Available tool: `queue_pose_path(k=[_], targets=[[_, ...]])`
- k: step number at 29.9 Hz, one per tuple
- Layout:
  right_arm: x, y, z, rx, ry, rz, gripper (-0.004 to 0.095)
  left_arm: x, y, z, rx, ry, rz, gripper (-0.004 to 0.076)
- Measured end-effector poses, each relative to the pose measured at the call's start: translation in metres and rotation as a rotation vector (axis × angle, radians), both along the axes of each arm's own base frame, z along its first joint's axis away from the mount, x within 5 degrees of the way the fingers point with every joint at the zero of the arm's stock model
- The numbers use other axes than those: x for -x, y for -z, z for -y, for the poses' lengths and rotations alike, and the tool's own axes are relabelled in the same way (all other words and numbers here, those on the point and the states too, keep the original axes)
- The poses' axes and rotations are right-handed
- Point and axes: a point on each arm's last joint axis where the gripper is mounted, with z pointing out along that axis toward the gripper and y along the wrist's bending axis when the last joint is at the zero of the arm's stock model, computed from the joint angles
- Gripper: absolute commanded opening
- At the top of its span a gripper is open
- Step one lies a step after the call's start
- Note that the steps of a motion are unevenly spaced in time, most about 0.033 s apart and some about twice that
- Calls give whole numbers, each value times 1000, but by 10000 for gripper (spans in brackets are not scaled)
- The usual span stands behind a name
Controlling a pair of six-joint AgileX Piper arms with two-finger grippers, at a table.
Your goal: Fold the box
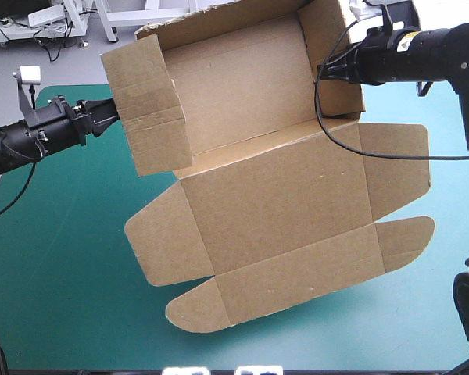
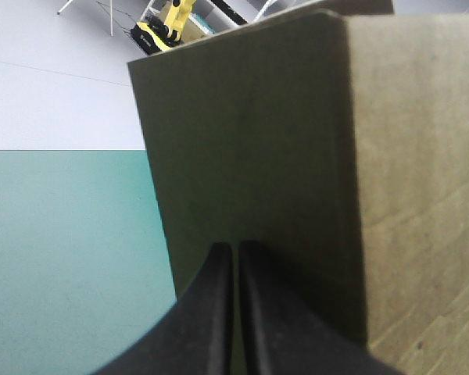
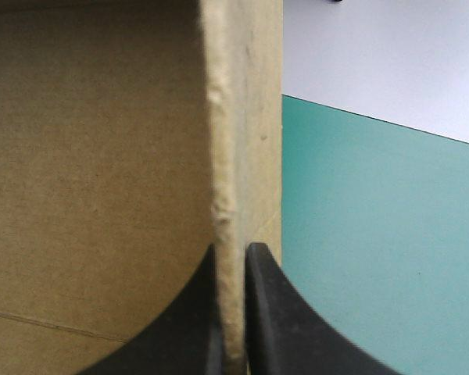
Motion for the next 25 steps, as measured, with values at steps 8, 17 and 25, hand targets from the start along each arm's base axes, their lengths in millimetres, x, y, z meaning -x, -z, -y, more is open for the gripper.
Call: queue_pose_path(k=[8, 17, 25], targets=[[-3, 2, -1, -7, -3, -3, 2, 4, -3, 1, 12, 0, -9, 82], [-20, 17, -5, -8, -13, -54, 2, 12, -10, 3, 13, 1, 4, 288], [-25, 21, -6, -7, -14, -63, 2, 19, -15, 5, 17, 2, 23, 289]])
